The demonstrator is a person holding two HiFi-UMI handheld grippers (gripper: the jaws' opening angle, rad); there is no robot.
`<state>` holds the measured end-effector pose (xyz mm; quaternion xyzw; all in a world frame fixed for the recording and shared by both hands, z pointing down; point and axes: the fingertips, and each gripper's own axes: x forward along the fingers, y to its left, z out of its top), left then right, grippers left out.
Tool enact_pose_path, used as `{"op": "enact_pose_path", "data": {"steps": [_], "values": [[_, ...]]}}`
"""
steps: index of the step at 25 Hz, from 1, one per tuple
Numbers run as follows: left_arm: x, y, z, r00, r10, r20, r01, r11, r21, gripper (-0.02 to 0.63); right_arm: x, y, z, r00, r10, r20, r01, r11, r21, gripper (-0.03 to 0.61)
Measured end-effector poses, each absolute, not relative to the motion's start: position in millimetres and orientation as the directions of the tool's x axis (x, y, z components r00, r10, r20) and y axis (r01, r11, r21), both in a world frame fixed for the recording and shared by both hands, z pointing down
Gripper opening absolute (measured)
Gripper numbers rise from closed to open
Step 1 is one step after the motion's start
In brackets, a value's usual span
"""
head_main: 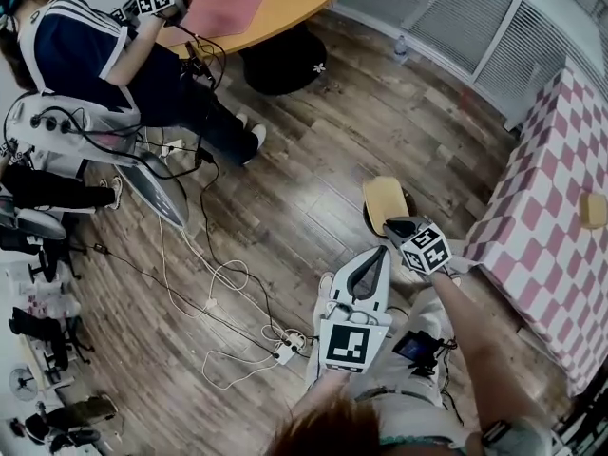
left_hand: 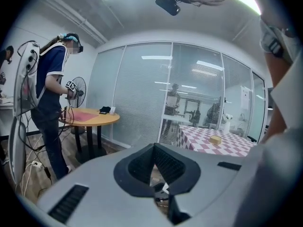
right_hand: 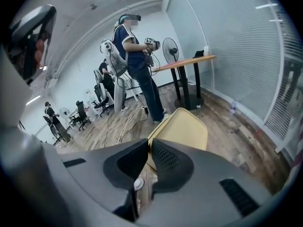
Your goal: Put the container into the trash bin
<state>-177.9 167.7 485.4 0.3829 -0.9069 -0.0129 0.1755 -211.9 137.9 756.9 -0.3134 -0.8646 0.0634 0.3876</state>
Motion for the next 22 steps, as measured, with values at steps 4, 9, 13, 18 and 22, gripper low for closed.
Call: {"op": "enact_pose_path", "data": {"steps": [4, 9, 13, 18, 22], "values": [[-184.1, 162.5, 502.6, -0.631, -0.708, 0.316, -0.695, 0.698, 0.174, 0.005, -214.8, 137.4, 813.5, -0.462, 0.561, 0.687, 0.445, 0.817, -0.368, 0.023], [-186.2, 162.2, 522.6, -0.608, -0.719, 0.336, -0.714, 0.681, 0.166, 0.005, -215.4, 138.7, 872.5, -0.388, 0.533, 0.752, 0.416, 0.829, -0.373, 0.023], [-184.7, 175.7, 537.8, -0.611, -0.707, 0.357, -0.704, 0.691, 0.164, 0.005, -216.6, 136.8, 905.3, -0.350, 0.509, 0.786, 0.366, 0.847, -0.385, 0.023], [-185.8, 193.4, 549.0, -0.620, -0.682, 0.388, -0.686, 0.711, 0.153, 0.005, -226.0, 126.4, 927.0, -0.340, 0.491, 0.802, 0.302, 0.864, -0.402, 0.023], [-190.1, 208.4, 555.7, -0.639, -0.657, 0.400, -0.660, 0.735, 0.154, 0.005, -232.7, 119.0, 941.4, -0.331, 0.453, 0.828, 0.270, 0.886, -0.377, 0.032]]}}
